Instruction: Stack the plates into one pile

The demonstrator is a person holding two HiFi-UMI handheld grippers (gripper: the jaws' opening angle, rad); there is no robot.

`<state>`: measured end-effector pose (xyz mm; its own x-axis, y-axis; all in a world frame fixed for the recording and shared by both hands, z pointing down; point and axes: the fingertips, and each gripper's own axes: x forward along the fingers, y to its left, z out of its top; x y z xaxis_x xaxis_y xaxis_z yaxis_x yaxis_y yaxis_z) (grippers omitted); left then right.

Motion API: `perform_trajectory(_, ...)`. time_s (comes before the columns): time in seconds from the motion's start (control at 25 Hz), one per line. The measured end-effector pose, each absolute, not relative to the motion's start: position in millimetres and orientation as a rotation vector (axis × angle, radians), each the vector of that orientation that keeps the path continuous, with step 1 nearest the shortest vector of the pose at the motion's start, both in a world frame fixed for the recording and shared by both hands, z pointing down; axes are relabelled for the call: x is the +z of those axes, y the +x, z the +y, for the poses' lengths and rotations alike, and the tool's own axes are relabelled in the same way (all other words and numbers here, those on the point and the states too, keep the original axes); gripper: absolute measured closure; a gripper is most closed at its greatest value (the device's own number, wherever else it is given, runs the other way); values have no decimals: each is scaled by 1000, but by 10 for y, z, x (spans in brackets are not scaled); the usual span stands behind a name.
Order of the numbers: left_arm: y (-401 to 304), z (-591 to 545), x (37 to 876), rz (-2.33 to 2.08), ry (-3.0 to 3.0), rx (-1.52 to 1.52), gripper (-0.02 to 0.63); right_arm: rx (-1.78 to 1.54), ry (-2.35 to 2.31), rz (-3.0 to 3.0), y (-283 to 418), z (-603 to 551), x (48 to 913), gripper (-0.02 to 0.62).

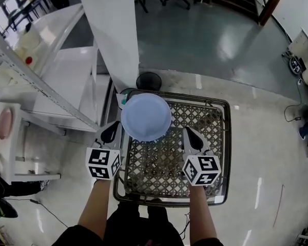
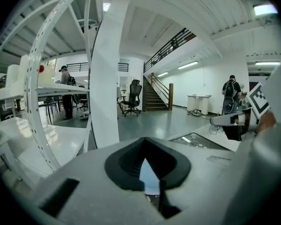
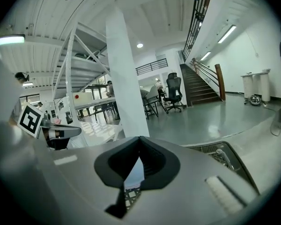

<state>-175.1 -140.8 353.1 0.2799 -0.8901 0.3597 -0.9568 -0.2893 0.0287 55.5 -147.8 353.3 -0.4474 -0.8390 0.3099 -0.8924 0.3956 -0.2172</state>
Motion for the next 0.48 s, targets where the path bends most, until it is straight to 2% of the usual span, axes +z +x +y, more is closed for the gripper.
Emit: perform_trajectory(0.48, -1702, -859, 3016, -1786, 2345, 295, 606, 412, 1588, -2637, 684, -960, 2856, 583)
